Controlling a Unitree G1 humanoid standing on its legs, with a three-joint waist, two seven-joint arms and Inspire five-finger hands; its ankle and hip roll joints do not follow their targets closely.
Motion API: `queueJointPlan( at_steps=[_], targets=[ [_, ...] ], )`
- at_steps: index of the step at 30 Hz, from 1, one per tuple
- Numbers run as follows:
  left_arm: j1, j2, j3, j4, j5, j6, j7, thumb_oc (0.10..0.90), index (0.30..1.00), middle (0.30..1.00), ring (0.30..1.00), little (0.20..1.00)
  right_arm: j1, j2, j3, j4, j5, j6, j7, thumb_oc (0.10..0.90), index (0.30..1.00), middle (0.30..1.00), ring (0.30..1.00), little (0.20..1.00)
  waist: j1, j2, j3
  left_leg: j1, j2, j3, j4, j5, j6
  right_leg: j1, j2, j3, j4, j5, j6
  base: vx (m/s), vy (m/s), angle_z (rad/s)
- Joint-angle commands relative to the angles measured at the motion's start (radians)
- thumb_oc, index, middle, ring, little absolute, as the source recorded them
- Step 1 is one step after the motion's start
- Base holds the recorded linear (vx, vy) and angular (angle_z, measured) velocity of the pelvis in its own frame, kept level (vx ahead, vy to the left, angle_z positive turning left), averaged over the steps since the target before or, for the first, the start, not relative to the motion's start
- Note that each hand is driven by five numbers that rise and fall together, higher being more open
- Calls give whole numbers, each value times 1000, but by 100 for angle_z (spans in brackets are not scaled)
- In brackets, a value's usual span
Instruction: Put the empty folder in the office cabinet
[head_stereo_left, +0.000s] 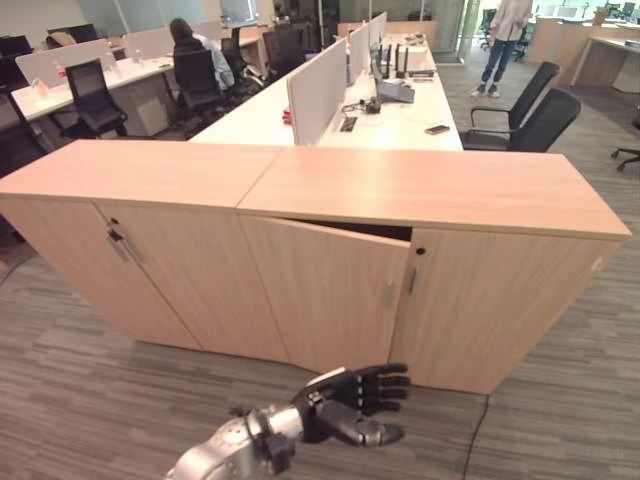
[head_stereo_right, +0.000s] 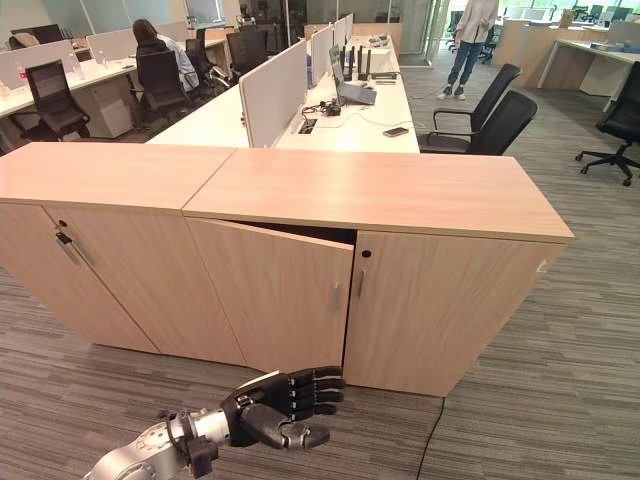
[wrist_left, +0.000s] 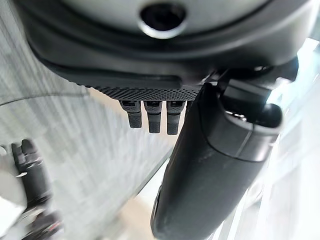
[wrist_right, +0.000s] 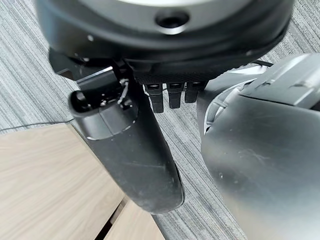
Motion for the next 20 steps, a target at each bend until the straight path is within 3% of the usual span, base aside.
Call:
queueJointPlan(
  at_steps=[1, 2, 3, 4, 9, 10, 11, 15, 17, 20],
  targets=[
    [-16, -73, 95, -40, 60, -137, 45, 800, 900, 900, 900, 900, -25, 60, -6, 54, 45, -19, -7, 800, 900, 900, 900, 900, 38, -8, -21, 55, 7, -23, -3, -164, -13, -109, -17, -24, -12, 116, 33, -20, -19, 5],
    [2, -89, 125, -24, 106, -163, 73, 800, 900, 900, 900, 900, -26, 64, -11, 51, 56, -22, -14, 800, 900, 900, 900, 900, 42, -10, -19, 54, 7, -24, -3, -163, -13, -109, -17, -27, -12, 115, 33, -34, -26, 5],
    [18, -104, 168, 30, 268, -235, 125, 800, 900, 900, 900, 900, -28, 75, -21, 44, 80, -35, -22, 800, 900, 900, 900, 900, 52, -15, -14, 50, 8, -29, -3, -161, -14, -109, -15, -30, -10, 109, 32, -35, -30, 5],
    [9, -109, 156, 91, 340, -261, 133, 800, 900, 900, 900, 900, -30, 78, -21, 42, 89, -37, -25, 800, 900, 900, 900, 900, 52, -17, -13, 49, 9, -30, -3, -160, -15, -111, -15, -29, -9, 108, 31, -35, -26, 4],
    [-42, -140, 128, 526, 565, -284, 179, 800, 900, 900, 900, 900, -38, 60, -10, 38, 78, -46, -41, 800, 900, 900, 900, 900, 39, -10, -13, 43, 8, -22, -3, -159, -15, -125, -15, -20, -4, 103, 29, -13, 5, -2],
    [-34, -173, 154, 711, 624, -260, 207, 800, 900, 900, 900, 900, -40, 53, -10, 39, 69, -52, -44, 800, 900, 900, 900, 900, 38, -11, -13, 42, 7, -20, -3, -157, -15, -129, -15, -18, -2, 103, 27, -15, 11, -7],
    [-41, -181, 154, 726, 628, -268, 208, 800, 900, 900, 900, 900, -41, 51, -8, 39, 69, -52, -44, 800, 900, 900, 900, 900, 36, -9, -13, 42, 7, -20, -3, -157, -15, -130, -15, -17, -1, 102, 27, -16, 7, -6],
    [-113, -300, 268, 1260, 784, -247, 312, 800, 900, 900, 900, 900, -46, 56, 2, 39, 58, -59, -38, 800, 900, 900, 900, 900, 26, -14, -20, 42, 7, -14, -3, -154, -17, -135, -12, -11, -1, 96, 18, 0, -2, 3],
    [-103, -317, 309, 1363, 815, -240, 334, 800, 900, 900, 900, 900, -45, 62, 3, 36, 57, -62, -36, 800, 900, 900, 900, 900, 23, -17, -23, 43, 8, -11, -3, -156, -17, -138, -10, -9, -1, 95, 15, 2, -3, 4],
    [-76, -332, 343, 1382, 789, -252, 340, 800, 900, 900, 900, 900, -45, 62, 2, 38, 71, -69, -33, 800, 900, 900, 900, 900, 23, -18, -25, 41, 9, -11, -3, -155, -18, -142, -9, -8, -1, 94, 13, 1, -3, -3]
  ],
)
